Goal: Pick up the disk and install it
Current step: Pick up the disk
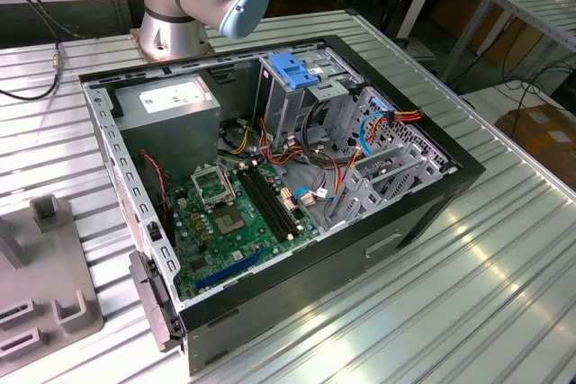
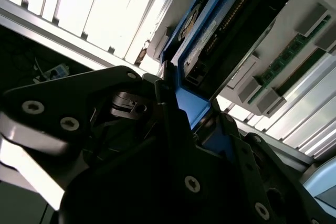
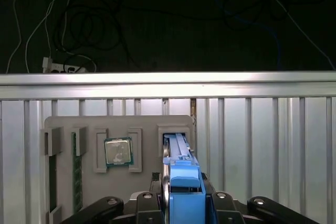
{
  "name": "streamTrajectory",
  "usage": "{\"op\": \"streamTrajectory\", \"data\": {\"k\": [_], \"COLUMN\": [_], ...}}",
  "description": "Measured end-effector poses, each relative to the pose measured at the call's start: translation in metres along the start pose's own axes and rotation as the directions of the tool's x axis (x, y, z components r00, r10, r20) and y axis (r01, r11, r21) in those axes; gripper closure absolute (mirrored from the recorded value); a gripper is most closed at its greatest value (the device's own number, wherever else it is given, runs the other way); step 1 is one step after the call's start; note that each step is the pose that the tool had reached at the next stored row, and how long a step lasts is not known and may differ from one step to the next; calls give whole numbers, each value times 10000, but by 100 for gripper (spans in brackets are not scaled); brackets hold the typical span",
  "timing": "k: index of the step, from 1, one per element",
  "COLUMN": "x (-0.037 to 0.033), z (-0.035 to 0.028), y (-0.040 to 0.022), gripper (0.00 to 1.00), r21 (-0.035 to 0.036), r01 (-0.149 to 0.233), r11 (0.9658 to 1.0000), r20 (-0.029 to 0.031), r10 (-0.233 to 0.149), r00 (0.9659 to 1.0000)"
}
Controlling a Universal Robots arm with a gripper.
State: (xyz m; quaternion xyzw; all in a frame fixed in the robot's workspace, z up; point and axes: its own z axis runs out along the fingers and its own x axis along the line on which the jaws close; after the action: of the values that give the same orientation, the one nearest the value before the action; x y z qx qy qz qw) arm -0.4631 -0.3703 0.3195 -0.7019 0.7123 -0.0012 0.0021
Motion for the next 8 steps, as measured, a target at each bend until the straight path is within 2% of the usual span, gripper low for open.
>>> {"op": "streamTrajectory", "data": {"k": [8], "x": [0], "z": [-88], "y": [-1], "gripper": [63], "r21": [0], "r01": [0], "r11": [10000], "r20": [1], "r10": [0], "r00": [10000]}}
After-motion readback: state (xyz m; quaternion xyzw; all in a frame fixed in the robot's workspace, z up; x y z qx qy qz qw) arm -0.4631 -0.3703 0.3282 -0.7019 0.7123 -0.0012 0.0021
